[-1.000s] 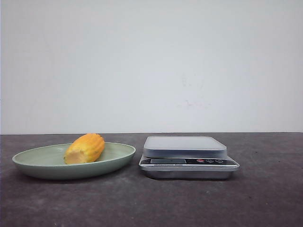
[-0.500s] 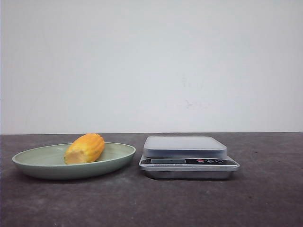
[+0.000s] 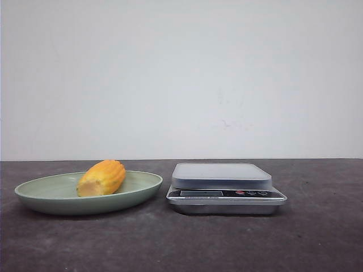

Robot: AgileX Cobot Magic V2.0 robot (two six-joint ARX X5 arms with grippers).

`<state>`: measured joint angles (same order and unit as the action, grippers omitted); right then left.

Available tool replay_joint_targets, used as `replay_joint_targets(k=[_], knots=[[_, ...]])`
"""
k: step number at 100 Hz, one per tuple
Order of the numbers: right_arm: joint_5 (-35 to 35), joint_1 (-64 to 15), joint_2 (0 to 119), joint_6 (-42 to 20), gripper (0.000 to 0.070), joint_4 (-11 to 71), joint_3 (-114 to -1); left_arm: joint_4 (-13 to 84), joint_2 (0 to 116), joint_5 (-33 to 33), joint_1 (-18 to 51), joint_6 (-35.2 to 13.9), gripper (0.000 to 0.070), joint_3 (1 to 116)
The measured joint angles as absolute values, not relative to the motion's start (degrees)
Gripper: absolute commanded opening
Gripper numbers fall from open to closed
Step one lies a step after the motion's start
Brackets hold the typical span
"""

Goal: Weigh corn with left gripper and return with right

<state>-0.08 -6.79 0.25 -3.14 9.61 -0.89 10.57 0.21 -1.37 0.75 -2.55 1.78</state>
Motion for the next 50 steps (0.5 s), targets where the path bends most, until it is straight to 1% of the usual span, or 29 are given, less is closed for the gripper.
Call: replay_joint_targets(k=[5, 9, 31, 41, 50], knots=[[-0.16, -6.79, 0.25, -3.68, 0.0017, 9.63, -0.89, 10.57, 0.21, -1.30, 0.75, -3.27, 0.0016, 1.78], [-0.21, -6.79, 0.25, -4.45, 0.0017, 9.63, -0.89, 10.57, 0.21, -0.93, 0.75, -4.91, 0.0016, 1.78], [-0.51, -6.79, 0.25, -8.58, 0.0017, 7.51, -0.86, 10.48, 0.21, 2.07, 0.75, -19.40, 0.0015, 1.83], [-1.37, -6.79, 0.25, -11.40, 0.0017, 6.09, -0.86, 10.70, 0.21, 6.55, 0.75, -24.97, 0.0015, 2.11], [-1.45, -6.79, 0.25, -13.91, 0.0016, 3.49, -0.86, 11.42, 0.21, 10.90, 0.75, -27.59, 0.0013, 2.92]])
